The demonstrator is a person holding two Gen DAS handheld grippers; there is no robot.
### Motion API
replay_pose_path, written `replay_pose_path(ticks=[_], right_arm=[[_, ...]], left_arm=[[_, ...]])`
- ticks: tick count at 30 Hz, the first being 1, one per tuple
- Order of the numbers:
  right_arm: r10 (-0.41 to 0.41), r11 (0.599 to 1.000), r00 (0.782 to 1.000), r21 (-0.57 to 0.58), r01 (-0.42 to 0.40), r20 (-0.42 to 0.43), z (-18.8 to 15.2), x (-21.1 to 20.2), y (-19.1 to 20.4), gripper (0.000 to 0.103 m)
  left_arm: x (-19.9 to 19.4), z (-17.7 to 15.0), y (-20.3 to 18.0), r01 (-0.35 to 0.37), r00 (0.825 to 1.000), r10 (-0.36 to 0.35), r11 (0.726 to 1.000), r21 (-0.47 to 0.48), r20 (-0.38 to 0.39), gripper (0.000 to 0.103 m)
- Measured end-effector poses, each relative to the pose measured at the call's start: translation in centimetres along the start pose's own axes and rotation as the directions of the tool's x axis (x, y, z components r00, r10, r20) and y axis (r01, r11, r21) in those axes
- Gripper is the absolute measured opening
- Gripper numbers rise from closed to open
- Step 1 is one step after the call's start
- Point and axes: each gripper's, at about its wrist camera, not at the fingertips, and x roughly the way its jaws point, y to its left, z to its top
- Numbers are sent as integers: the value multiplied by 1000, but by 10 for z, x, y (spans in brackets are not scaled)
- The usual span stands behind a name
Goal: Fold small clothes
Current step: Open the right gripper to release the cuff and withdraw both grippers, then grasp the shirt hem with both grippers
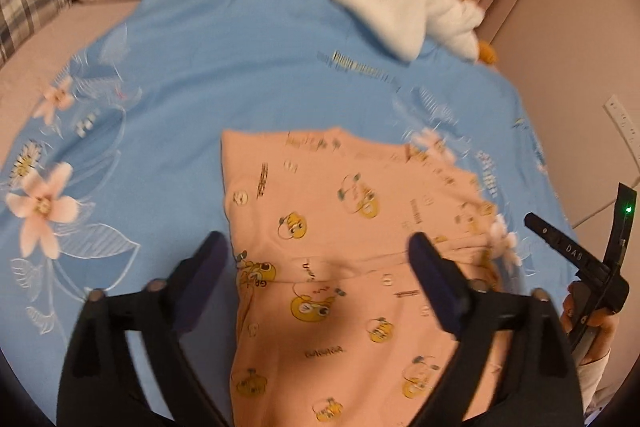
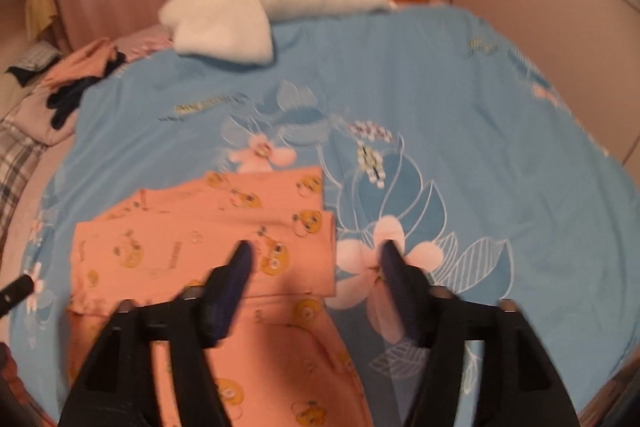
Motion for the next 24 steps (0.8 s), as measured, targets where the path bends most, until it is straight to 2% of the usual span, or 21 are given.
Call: replay_pose_path(ticks=[1, 5, 11, 15, 19, 24], right_arm=[[2, 1000, 1000, -7, -2, 19, -2, -8, 2, 80], [23, 999, 999, -23, -23, 31, -7, -17, 8, 81], [38, 998, 999, -42, -38, -3, -45, -29, 6, 81], [48, 998, 998, -42, -50, -39, -74, -38, -3, 81], [58, 998, 995, -15, -60, -86, -104, -44, -19, 81], [93, 995, 988, 44, -88, -124, -140, -52, -41, 81]], left_arm=[[-7, -2, -1, 5, 1000, -5, 1000, -1, 13, 102], [-28, -22, 4, 21, 999, -20, 1000, -17, 35, 102], [-31, -75, 28, 20, 997, -26, 996, -92, -66, 101], [-41, -113, 36, 13, 993, -22, 996, -84, -112, 98], [-49, -136, 39, 9, 992, -18, 998, -66, -128, 95], [-53, -161, 43, 15, 990, -29, 995, -103, -141, 91]])
